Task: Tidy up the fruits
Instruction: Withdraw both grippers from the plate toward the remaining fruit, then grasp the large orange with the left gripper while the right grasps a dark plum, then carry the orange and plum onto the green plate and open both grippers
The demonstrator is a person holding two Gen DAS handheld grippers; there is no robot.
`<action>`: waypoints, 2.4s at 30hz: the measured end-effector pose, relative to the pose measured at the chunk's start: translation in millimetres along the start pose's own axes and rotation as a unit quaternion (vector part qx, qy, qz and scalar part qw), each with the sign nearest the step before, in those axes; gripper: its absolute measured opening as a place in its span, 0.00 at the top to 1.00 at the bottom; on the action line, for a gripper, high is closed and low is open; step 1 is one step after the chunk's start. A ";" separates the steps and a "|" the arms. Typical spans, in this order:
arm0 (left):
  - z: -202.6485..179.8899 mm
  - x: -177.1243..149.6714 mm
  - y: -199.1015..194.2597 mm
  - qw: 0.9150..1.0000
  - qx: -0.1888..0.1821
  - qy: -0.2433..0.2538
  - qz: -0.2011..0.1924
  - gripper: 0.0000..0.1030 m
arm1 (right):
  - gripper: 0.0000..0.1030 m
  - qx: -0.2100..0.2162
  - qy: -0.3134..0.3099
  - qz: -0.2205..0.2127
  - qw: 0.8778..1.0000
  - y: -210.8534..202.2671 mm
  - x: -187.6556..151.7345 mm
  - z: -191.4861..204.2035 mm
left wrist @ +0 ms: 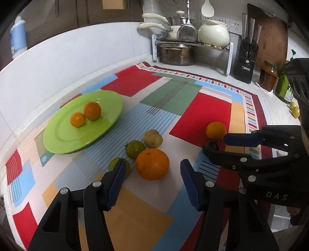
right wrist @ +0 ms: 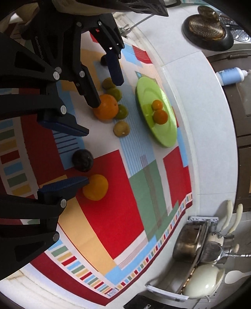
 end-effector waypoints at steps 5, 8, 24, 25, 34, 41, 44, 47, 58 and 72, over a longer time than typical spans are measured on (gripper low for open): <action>-1.1 -0.5 7.5 1.000 -0.005 0.000 0.009 0.47 | 0.60 0.004 0.005 0.011 1.000 8.9 -3.5 -3.5; -1.6 0.1 11.8 1.000 -0.010 -0.005 0.013 0.47 | 0.62 0.007 0.009 0.015 1.000 13.0 -3.7 -4.8; 1.8 -1.4 20.2 1.000 0.001 -0.014 0.024 0.60 | 0.71 0.019 0.000 0.021 1.000 20.2 -4.2 -2.4; 0.8 -1.6 19.9 1.000 0.000 -0.014 0.025 0.60 | 0.71 0.020 -0.002 0.021 1.000 19.5 -3.6 -1.4; -1.1 4.2 4.6 0.999 0.008 -0.027 0.015 0.60 | 0.71 0.029 -0.016 0.005 0.999 5.9 7.9 3.2; 4.2 17.2 -14.6 0.999 0.022 -0.045 -0.003 0.60 | 0.71 0.043 -0.032 -0.013 0.998 -7.6 24.5 9.1; 8.5 23.5 -23.4 0.998 0.030 -0.051 -0.012 0.60 | 0.71 0.050 -0.042 -0.023 0.998 -12.9 34.0 14.5; 14.2 30.1 -32.4 0.997 0.037 -0.061 -0.020 0.60 | 0.71 0.061 -0.050 -0.033 0.996 -18.0 44.5 20.3; 50.4 49.1 -57.0 0.992 0.079 -0.090 -0.046 0.60 | 0.71 0.103 -0.079 -0.060 0.990 -22.7 90.4 51.0; 116.1 74.7 -57.2 0.986 0.099 -0.119 -0.058 0.60 | 0.71 0.137 -0.118 -0.073 0.981 -1.2 151.3 100.0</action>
Point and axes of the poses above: each gripper's, at about its wrist camera, not at the fingertips, and y roughly the way its jaws point, z to its left, x to its top, the point moved 10 cm from there along y, roughly the way its jaws point, and after that the axes turned 1 degree about -x, right-handed, at the moved point
